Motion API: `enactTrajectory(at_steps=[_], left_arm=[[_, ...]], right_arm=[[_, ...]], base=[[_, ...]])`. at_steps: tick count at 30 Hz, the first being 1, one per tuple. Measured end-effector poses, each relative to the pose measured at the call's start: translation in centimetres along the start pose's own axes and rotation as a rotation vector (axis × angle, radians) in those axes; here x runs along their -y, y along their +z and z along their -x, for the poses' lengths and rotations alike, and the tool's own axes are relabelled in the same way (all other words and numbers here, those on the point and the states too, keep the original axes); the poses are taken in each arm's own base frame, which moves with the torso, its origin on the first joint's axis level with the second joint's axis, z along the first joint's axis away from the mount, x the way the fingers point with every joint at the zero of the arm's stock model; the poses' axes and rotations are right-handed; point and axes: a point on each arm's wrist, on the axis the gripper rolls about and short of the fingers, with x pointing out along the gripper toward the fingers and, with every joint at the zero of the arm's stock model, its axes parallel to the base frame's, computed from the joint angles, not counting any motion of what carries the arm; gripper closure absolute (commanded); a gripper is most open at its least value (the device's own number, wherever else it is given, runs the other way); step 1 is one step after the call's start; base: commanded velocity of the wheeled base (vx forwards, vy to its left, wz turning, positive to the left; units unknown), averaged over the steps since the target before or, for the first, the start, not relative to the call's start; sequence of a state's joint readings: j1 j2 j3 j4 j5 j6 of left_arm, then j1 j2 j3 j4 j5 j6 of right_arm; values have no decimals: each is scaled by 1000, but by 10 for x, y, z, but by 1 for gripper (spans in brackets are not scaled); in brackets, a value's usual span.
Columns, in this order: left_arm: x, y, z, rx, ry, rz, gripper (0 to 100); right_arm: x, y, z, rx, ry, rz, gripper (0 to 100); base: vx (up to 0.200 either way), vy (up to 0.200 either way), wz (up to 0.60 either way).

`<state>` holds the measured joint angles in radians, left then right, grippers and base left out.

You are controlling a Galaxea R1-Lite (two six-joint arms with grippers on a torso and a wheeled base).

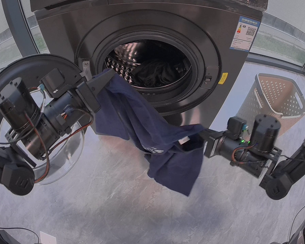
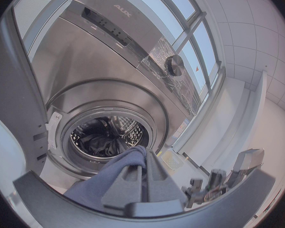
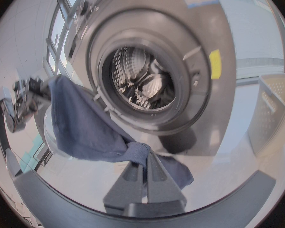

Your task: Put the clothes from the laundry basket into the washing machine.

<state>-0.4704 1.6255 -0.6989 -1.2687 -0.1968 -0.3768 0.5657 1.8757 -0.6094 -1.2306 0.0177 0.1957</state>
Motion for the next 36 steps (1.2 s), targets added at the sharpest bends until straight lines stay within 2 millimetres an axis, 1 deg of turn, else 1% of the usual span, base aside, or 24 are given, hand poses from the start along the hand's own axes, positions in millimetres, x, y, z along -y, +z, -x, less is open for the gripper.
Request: enactTrajectory(at_steps=[3, 7, 12, 15, 18, 24, 36], left_arm=[[3, 1, 17, -18, 11, 2, 100], [8, 2, 41, -40, 17, 4, 100], [14, 2, 66, -53, 15, 6, 100], [16, 2, 76, -59, 16, 2, 100], [17, 2, 83, -57, 17, -1, 100], [19, 5, 89, -34, 13, -6, 100], [23, 11, 97, -10, 4, -12, 100]], right_arm=[[7, 20, 13, 64, -15, 3, 100], [10, 40, 25, 135, -22, 5, 100], [7, 63, 30, 225, -28, 6, 100], [4, 77, 30, 282, -38, 6, 100], [1, 89, 31, 329, -37, 5, 100], [-4, 109, 34, 423, -41, 1, 100], [-24, 128, 39, 500, 14, -14, 100]], base=[[0, 0, 0], [0, 0, 0], [0, 0, 0], [0, 0, 0], [0, 0, 0], [0, 0, 0], [0, 0, 0]])
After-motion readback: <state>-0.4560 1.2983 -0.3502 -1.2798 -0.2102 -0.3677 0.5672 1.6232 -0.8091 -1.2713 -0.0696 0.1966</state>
